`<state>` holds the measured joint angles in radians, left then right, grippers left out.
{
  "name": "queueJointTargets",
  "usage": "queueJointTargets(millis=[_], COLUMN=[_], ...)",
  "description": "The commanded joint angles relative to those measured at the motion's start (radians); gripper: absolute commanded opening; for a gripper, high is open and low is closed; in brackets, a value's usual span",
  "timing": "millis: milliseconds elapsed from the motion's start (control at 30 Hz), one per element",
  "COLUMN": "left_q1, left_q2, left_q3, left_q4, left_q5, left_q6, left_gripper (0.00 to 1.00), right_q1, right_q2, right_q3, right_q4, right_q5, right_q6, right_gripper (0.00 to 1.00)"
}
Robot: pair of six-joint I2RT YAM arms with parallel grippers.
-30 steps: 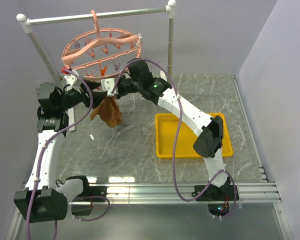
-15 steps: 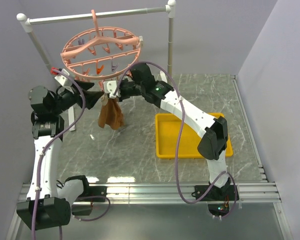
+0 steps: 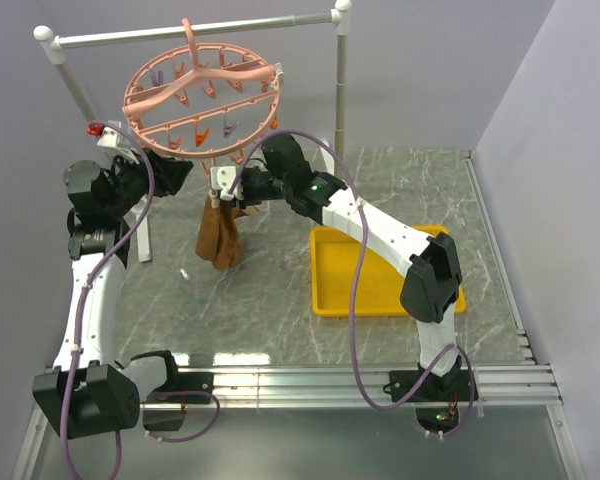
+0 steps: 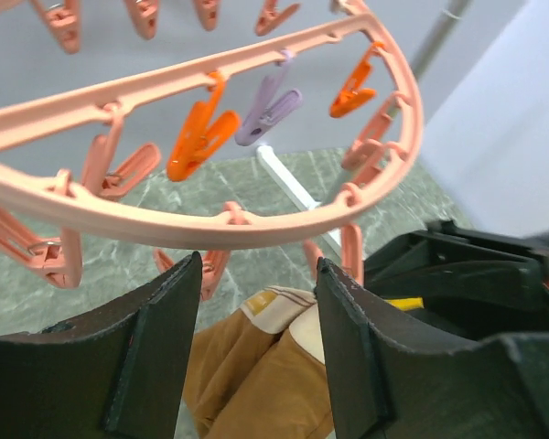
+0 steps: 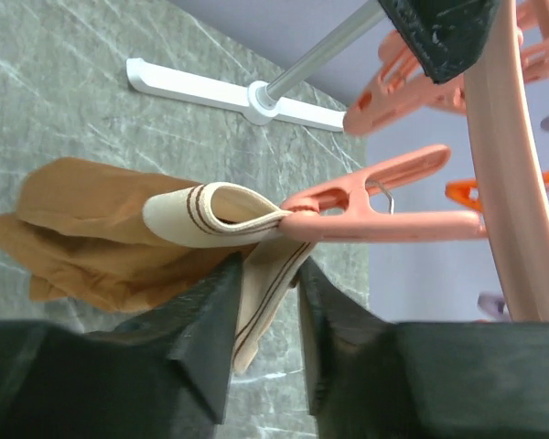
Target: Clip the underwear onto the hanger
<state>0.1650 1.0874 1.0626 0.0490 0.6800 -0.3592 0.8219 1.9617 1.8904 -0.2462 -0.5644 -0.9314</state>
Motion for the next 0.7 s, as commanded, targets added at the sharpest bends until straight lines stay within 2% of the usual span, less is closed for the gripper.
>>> queueJointTargets(millis=[0, 33, 167, 433, 667], left_q1=[0.005, 0.005, 0.007, 0.036, 0.068], left_q2=[0.012, 0.017, 0.034, 0.066, 0.08], left_q3=[0.053, 0.056, 0.063, 0.079, 0.077], left_q4=[0.055, 0.058, 0.071, 0.097, 0.132], left_q5=[-0.066, -0.074, -0.115, -0.137, -0.116], left_q6=[-0.038, -0.041, -0.044, -0.053, -0.073], left_gripper=[0.58, 0.58, 0.58, 0.59, 0.59], right_q1=[0.008, 0.008, 0.006, -0.033, -0.142], right_q2=[-0.076, -0.081, -0.112, -0.194, -0.253], right_q3=[-0.023, -0.033, -0.082, -0.192, -0.27], right_q4=[0.068, 0.074, 0.09, 0.126, 0.222], right_q5=[0.018, 0.027, 0.055, 0.084, 0.003], right_q6=[0.04, 0.042, 0.049, 0.106, 0.347], right_gripper=[0.4, 0.45, 0.53, 0.54, 0.54])
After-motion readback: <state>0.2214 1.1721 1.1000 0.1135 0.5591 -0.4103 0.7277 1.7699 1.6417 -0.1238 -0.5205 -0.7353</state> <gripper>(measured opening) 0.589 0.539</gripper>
